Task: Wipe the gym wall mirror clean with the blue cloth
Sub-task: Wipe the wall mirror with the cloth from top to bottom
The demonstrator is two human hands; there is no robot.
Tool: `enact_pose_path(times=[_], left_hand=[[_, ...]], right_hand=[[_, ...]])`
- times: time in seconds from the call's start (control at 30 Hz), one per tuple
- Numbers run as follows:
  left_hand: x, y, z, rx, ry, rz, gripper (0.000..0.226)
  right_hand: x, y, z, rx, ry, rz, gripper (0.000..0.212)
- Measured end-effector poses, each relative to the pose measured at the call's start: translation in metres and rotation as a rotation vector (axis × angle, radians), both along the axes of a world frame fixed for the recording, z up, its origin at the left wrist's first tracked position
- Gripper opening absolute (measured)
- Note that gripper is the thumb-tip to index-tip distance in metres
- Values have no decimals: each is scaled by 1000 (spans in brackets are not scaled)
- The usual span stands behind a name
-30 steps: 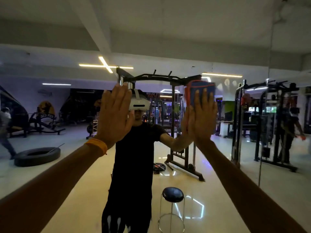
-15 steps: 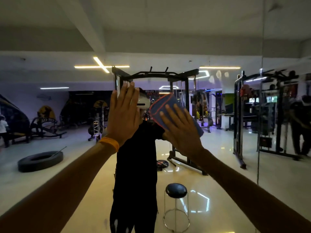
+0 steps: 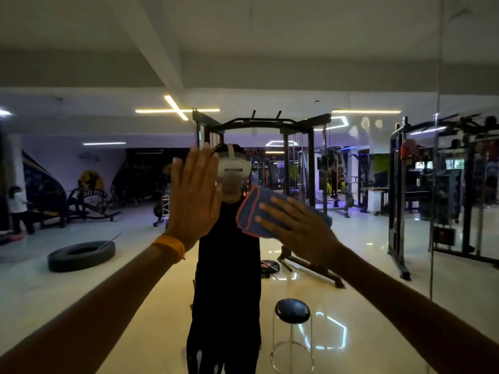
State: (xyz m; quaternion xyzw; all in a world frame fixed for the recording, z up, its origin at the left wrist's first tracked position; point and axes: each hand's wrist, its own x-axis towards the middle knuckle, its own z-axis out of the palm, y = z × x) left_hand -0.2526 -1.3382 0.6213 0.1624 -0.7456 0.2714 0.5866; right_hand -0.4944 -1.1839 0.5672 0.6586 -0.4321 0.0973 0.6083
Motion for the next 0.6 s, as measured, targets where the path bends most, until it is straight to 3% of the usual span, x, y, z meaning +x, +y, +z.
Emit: enact_pose_path(times=[0.07,0.17,0.2,0.23,0.33,0.43,0.5,0.6], left_hand=[[25,-11,-14,-4,25,1,64],[43,-22,-29,47,49,11,64],[44,-25,-33,66,53,17,64],[43,-27,-36,76,51,25,64],[43,-32,-39,48,34,55,63],[46,-34,-40,45,15,61,62],[45,-33,-40,53,23,63,62],[43,-32,-42,55,26,74,62]], right_hand=[[-19,5,39,-181,-142,-73,50],[-2,-1,64,-503,-707,35,52],[18,-13,51,-532,-772,73,55],[37,-28,25,-509,-739,83,58],[70,-39,-47,-192,-315,91,56],[30,-13,-21,-51,-50,10,52],[-5,-3,22,-202,-138,6,50],[14,-10,37,-498,-615,110,53]])
